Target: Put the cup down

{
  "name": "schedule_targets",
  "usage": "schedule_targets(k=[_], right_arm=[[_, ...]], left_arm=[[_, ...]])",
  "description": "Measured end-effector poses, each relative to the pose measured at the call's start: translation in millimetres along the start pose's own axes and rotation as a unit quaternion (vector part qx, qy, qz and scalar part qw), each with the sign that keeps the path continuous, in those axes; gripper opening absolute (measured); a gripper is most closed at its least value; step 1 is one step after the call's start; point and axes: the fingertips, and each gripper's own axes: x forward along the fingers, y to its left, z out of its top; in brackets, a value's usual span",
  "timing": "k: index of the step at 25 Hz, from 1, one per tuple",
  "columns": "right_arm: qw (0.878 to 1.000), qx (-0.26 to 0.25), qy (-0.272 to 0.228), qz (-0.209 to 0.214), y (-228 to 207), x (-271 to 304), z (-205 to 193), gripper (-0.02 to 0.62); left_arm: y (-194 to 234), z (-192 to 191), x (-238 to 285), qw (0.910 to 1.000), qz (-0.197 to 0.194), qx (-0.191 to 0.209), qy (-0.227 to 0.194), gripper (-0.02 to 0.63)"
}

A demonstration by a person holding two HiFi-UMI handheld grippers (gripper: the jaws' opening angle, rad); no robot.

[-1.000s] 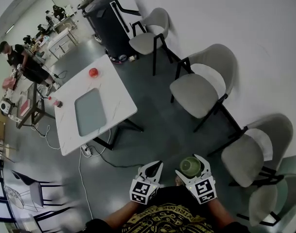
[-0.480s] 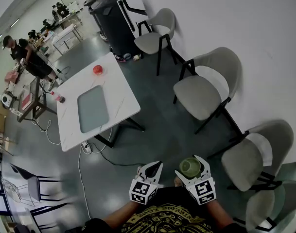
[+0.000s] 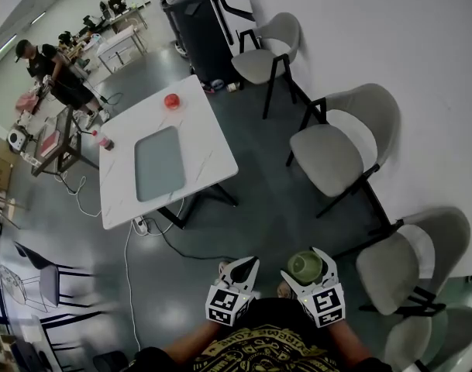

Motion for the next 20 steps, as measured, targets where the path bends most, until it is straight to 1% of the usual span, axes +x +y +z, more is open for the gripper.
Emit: schedule_targets(k=[5, 8, 11, 17, 20], right_arm=[[1.000, -0.012, 0.005, 0.006, 8.4, 14.8, 8.8, 0.387], [1.000, -0.016, 0.010, 0.011, 14.0, 27.4, 24.8, 0.387], [1.000, -0.019, 0.008, 0.024, 19.5, 42.1, 29.8, 0.387], [0.999, -0.029, 0.014, 0.032, 30.0, 74.0, 50.9, 0.387], [0.998, -0.036, 0.019, 0.038, 39.6, 92.0, 62.5, 0.387]], left_arm=[[18.3, 6.4, -6.4, 0.9999, 0.010, -0.006, -0.007, 0.008], [37.7, 5.8, -9.9, 0.9996, 0.021, -0.014, -0.008, 0.008], [55.9, 13.4, -12.3, 0.9992, 0.031, -0.021, -0.012, 0.008], [92.1, 18.3, -18.6, 0.9983, 0.045, -0.033, -0.018, 0.008], [113.0, 16.8, -23.6, 0.9972, 0.055, -0.050, -0.015, 0.008]])
